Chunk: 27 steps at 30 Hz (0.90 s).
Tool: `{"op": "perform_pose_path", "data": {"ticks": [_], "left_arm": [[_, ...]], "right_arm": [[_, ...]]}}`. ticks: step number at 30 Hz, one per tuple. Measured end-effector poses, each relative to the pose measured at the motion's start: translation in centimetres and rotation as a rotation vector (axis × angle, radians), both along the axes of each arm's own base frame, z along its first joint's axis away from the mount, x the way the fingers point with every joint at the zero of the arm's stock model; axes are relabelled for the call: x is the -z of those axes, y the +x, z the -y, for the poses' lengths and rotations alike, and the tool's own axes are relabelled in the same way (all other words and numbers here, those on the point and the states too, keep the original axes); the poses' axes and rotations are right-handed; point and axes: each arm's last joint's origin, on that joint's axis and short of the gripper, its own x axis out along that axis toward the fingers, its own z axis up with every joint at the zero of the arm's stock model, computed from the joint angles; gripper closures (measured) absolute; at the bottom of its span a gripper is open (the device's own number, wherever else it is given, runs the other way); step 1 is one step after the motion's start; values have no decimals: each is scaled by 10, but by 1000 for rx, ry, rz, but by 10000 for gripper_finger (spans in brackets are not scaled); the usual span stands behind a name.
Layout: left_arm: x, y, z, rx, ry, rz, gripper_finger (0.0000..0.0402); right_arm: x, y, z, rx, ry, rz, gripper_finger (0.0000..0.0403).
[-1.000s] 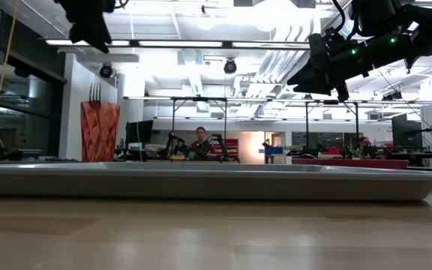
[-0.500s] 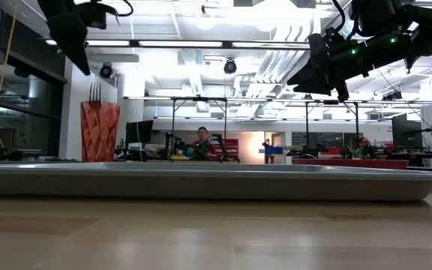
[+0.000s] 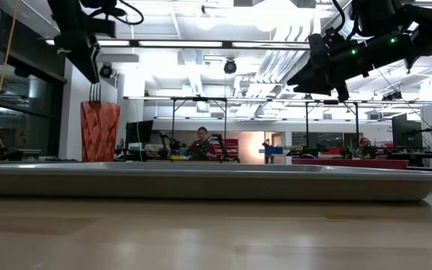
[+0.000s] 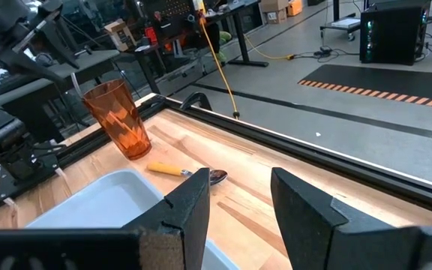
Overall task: Pick and place plate/cup/fork/spoon on tray
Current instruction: Put the orange fork on the gray serving tray
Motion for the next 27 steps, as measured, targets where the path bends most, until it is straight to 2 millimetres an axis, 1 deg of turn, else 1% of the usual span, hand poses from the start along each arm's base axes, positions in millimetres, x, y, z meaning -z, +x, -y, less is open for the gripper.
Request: {"op": "perform_pose_path", "data": {"ticks": [5,14,27], "left_arm": [[0,0,-1,67,27,-44,241],[2,3,-1,158,10,-52,241],[19,18,-16,134,-29,-163,241]], "right_arm": [[0,0,0,0,2,-4,268],[0,0,0,-1,2,-4,268],[2,0,0,-3,7,-18,268]]}}
